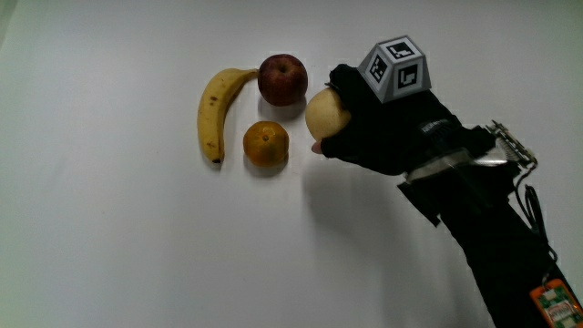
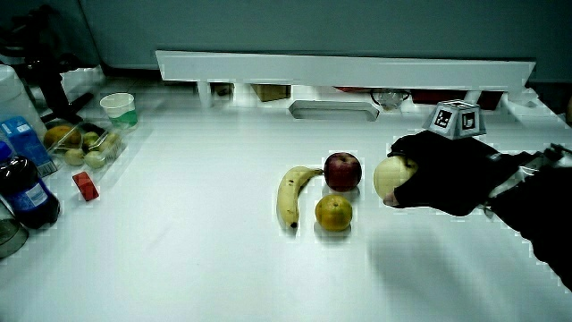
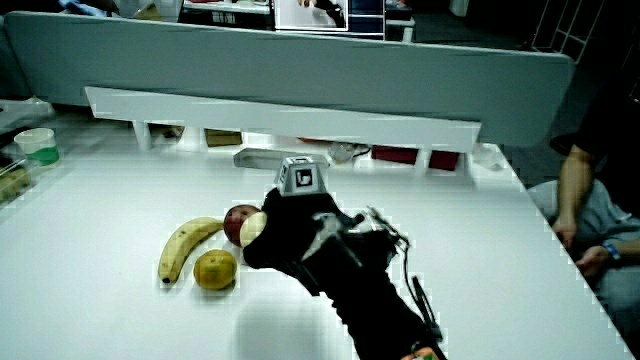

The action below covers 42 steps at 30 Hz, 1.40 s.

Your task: Place pear no leg

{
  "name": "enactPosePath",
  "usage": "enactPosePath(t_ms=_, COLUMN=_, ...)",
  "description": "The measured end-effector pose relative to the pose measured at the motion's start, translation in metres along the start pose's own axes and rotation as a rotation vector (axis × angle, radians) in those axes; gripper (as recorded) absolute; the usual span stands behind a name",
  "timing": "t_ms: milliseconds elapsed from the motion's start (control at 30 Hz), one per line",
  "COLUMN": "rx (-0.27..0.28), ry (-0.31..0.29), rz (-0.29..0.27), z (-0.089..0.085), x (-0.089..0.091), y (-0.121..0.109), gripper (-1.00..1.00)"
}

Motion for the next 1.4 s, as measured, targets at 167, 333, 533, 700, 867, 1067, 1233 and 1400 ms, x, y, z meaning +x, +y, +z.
enactPosePath(t_ms=167, rx=-0.016, ry=0.023, rz=-0.022, z=-0.003, x=-0.002, y=0.021, gripper=0.00)
enactPosePath(t_ms=333, rx=-0.042, ry=0.052, rz=-0.053, z=-0.011, x=0.001, y=0.034, gripper=0.00)
enactPosePath(t_ms=533, rx=-0.058, ry=0.081, rz=-0.091, z=-0.026, x=0.007, y=0.043, gripper=0.00)
enactPosePath(t_ms=700, rx=-0.108, ry=0.067, rz=-0.130, z=-0.043, x=0.013, y=0.052, gripper=0.00)
enactPosePath(t_ms=867, rx=-0.105, ry=0.089, rz=-0.179, z=-0.052, x=0.024, y=0.056, gripper=0.00)
enactPosePath(t_ms=1067, rx=-0.115, ry=0.102, rz=-0.221, z=-0.053, x=0.028, y=0.057, gripper=0.00)
enactPosePath(t_ms=1233, rx=-0.140, ry=0.136, rz=-0.206, z=-0.057, x=0.027, y=0.057, gripper=0.00)
enactPosePath(t_ms=1400, rx=-0.186, ry=0.152, rz=-0.207, z=-0.062, x=0.032, y=0.058, gripper=-0.38)
